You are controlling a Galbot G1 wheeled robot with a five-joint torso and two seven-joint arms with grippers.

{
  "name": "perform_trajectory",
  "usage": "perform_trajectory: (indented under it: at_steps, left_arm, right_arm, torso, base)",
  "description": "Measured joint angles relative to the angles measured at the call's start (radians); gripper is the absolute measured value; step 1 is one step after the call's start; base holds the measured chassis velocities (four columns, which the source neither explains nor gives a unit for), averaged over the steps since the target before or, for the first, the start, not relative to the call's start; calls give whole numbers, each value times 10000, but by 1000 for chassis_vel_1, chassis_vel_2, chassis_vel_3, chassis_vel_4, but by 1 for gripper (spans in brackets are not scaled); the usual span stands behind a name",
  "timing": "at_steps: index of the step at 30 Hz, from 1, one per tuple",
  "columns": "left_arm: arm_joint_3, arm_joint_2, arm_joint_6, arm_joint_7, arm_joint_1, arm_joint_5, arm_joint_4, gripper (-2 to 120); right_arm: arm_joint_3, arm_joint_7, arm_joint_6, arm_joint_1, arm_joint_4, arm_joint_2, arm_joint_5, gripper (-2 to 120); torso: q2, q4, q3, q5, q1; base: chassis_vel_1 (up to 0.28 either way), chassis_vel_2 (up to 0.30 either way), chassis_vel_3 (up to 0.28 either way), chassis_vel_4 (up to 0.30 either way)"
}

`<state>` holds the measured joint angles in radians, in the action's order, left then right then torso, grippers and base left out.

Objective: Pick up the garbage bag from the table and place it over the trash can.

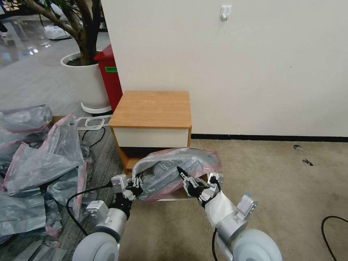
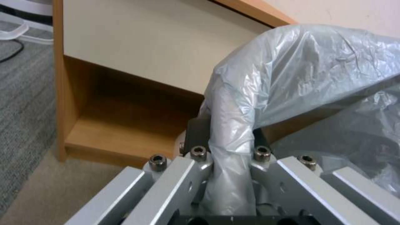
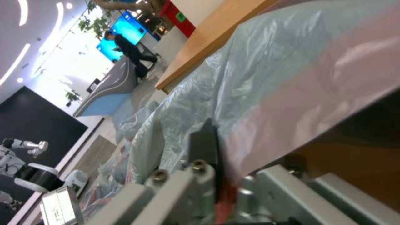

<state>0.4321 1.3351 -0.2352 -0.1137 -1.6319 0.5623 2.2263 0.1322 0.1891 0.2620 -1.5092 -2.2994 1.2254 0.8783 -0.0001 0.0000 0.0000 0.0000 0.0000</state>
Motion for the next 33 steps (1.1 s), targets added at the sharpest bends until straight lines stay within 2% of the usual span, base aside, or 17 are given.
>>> perform_trajectory:
  at_steps: [18, 33]
  left_arm:
    - [193, 63, -108, -217, 224, 142, -84, 5]
    - [563, 218, -705, -932, 556, 992, 64, 5]
  right_arm:
    - [-75, -511, -219, -503, -393, -202, -128, 0]
    - [-126, -1011, -730, -1761, -615, -238, -1074, 0]
  torso:
    - [0, 0, 0, 0, 0]
    - [1, 0, 0, 0, 0]
  base:
    - [0, 0, 0, 0]
    - [0, 0, 0, 0]
